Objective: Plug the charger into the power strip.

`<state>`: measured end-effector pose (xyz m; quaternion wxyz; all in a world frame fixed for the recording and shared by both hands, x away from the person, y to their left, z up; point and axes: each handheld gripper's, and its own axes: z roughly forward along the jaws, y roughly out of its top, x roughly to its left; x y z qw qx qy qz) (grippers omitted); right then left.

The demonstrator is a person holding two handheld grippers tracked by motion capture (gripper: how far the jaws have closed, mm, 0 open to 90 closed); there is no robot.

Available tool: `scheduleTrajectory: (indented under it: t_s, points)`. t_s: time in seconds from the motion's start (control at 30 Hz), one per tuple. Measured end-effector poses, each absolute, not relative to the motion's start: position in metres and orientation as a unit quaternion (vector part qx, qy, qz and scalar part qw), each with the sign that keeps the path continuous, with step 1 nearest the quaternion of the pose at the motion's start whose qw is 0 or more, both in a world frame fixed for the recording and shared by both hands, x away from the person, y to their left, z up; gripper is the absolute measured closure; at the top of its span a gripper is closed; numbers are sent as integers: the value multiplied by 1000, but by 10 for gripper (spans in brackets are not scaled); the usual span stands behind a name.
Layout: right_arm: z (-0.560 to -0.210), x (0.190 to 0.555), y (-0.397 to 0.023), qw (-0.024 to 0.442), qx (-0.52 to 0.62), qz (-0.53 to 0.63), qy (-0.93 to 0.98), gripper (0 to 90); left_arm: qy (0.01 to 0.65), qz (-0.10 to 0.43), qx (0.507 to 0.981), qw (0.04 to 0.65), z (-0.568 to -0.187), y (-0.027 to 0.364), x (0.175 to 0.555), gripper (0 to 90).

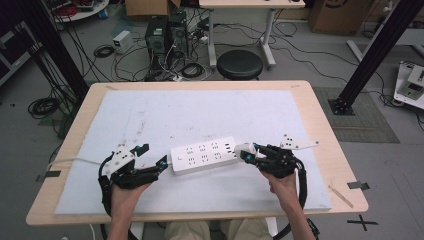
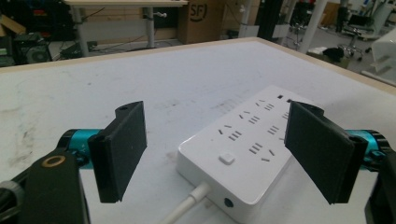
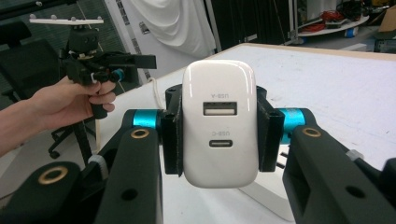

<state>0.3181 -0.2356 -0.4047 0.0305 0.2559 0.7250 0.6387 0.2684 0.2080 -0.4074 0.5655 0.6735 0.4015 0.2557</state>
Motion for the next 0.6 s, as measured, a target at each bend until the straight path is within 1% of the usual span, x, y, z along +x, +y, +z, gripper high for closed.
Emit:
scheduleTrajectory:
  t_s: [0.17,0.23,0.3,0.43,0.47,0.57,0.6]
  points:
    - [-404,321,-238,27,256,639,725,631,408,260,671,563,-407,212,266,210]
    - [-403,323,-238,29,252,634,731,631,408,260,670,563,-407,213,265,211]
    - [-403,324,-237,42,247,625,739,631,408,262,670,562,-408,213,264,213]
    - [-405,329,-237,39,244,623,742,631,410,262,670,562,-409,215,263,214]
    - [-405,333,-236,52,241,620,745,631,410,264,670,559,-409,216,262,214]
    - [-404,336,-236,53,243,616,747,631,411,267,669,558,-409,218,259,214]
    - [-404,337,-235,62,240,616,748,631,411,270,670,556,-409,220,259,214]
